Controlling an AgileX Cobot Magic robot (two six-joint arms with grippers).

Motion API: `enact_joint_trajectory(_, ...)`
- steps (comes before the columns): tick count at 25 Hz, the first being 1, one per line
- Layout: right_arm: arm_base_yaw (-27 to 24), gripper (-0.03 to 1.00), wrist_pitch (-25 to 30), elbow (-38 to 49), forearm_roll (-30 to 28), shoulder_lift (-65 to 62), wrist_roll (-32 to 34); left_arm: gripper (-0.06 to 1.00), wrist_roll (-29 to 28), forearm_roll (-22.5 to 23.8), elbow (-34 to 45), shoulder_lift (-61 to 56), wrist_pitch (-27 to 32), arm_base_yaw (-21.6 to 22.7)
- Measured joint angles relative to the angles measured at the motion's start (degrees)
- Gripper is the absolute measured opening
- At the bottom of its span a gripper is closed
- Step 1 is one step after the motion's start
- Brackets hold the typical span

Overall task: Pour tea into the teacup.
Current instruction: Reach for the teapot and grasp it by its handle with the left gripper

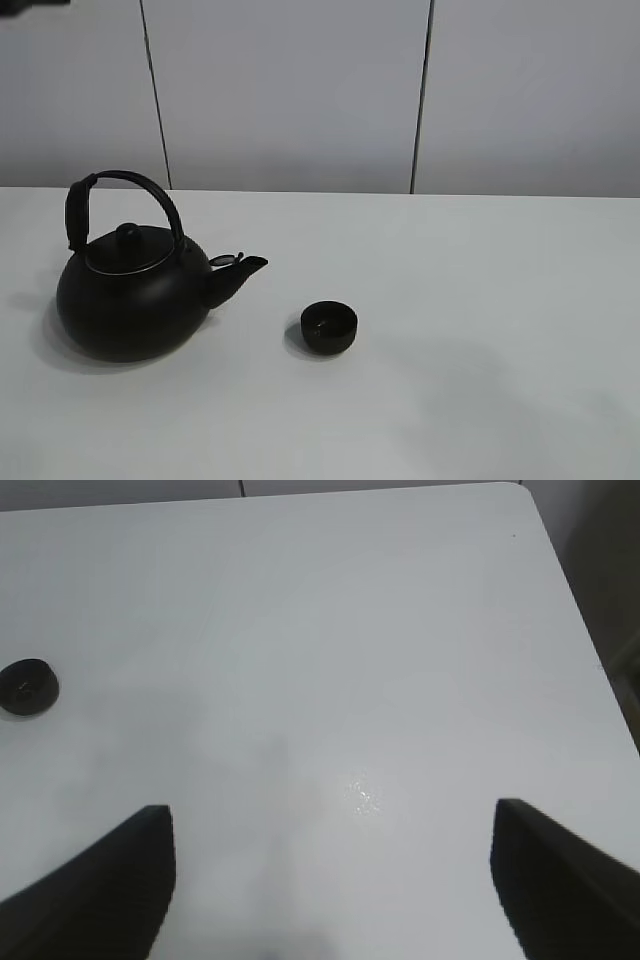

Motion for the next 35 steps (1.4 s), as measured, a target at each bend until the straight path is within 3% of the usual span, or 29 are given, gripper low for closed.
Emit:
enact_joint_trajectory(2, 0.0, 0.59, 0.0, 0.0, 0.0, 0.0, 0.0, 0.69, 0.0, 0.1, 7.9, -0.3, -10.6, -0.9)
enact_joint_trajectory(4, 0.0, 0.59, 0.0, 0.0, 0.0, 0.0, 0.0, 0.69, -0.6, 1.4, 13.4, 0.2, -15.9, -1.2)
enact_joint_trajectory(12, 0.0, 0.59, 0.0, 0.0, 0.0, 0.0, 0.0, 0.69, -6.9, 6.8, 18.8, 11.2, -28.1, -1.3)
enact_joint_trajectory(26, 0.0, 0.59, -0.1, 0.0, 0.0, 0.0, 0.0, 0.69, -7.1, 7.2, 18.7, 30.1, -46.4, -1.0)
enact_joint_trajectory(35, 0.0, 0.59, -0.1, 0.0, 0.0, 0.0, 0.0, 0.69, -7.6, 7.6, 16.0, 34.8, -49.6, 2.0)
